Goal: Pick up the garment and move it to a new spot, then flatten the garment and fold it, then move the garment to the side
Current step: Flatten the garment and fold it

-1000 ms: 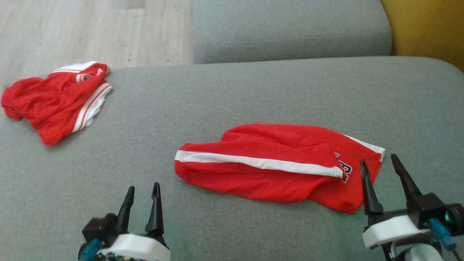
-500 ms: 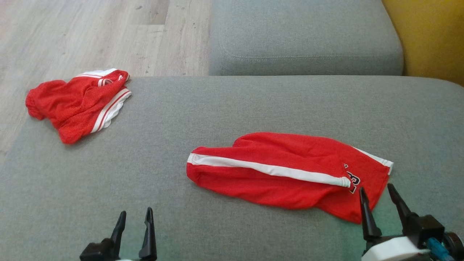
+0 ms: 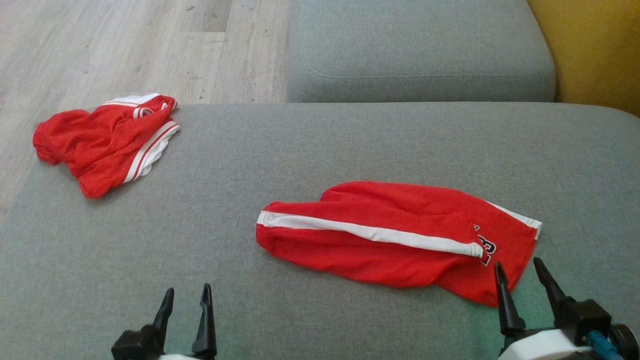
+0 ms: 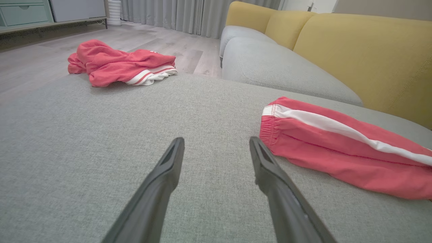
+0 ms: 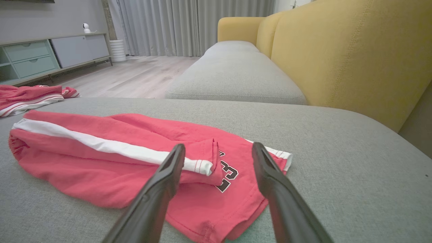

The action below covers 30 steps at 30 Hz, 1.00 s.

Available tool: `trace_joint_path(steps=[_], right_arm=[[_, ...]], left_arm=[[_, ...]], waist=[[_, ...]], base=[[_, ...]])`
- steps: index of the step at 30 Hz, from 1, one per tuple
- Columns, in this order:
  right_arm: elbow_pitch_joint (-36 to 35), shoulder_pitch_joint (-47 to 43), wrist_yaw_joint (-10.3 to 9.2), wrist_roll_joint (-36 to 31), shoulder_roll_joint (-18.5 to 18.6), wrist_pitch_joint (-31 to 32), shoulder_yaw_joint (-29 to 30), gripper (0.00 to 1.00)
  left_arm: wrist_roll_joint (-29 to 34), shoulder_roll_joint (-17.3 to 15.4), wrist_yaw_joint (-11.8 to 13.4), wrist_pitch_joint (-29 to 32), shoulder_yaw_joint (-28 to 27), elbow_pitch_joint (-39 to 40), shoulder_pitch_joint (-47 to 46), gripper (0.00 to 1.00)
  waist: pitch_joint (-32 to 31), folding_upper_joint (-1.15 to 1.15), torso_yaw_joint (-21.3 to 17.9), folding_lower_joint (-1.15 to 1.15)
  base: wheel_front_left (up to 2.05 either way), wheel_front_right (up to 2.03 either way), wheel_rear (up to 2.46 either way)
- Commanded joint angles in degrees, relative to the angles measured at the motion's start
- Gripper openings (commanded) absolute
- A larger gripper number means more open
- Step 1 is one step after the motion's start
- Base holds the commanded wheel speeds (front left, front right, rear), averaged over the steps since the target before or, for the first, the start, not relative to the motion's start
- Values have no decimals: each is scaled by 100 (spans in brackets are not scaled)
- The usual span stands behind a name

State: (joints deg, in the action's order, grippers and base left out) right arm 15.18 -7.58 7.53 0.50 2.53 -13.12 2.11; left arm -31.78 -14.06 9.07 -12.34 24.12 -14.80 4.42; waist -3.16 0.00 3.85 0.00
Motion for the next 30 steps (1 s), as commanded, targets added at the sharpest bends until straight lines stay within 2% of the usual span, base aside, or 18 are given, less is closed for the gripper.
trace_joint_path(steps=[1,9,15,23,30], right_arm=[[-155,273,-4,10,35,-64,-130,100],[-167,295,-4,-4,35,-71,-123,100],[-207,336,-4,-62,35,-29,-145,100],[-390,534,-4,-186,35,126,-200,100],[-503,717,-4,-264,35,233,-277,100]], left_arm=[[-2,-113,23,-18,-178,171,-201,100],[4,-168,3,79,-127,196,-322,100],[89,-239,-89,420,25,258,-761,100],[-72,-43,-512,1602,434,68,-1920,100],[-311,185,-576,2329,468,-333,-2699,100]], waist=[[10,0,0,0],[67,0,14,0],[184,0,34,0],[580,0,17,0],[948,0,-52,0]], base=[[0,0,0],[0,0,0],[0,0,0],[0,0,0],[0,0,0]])
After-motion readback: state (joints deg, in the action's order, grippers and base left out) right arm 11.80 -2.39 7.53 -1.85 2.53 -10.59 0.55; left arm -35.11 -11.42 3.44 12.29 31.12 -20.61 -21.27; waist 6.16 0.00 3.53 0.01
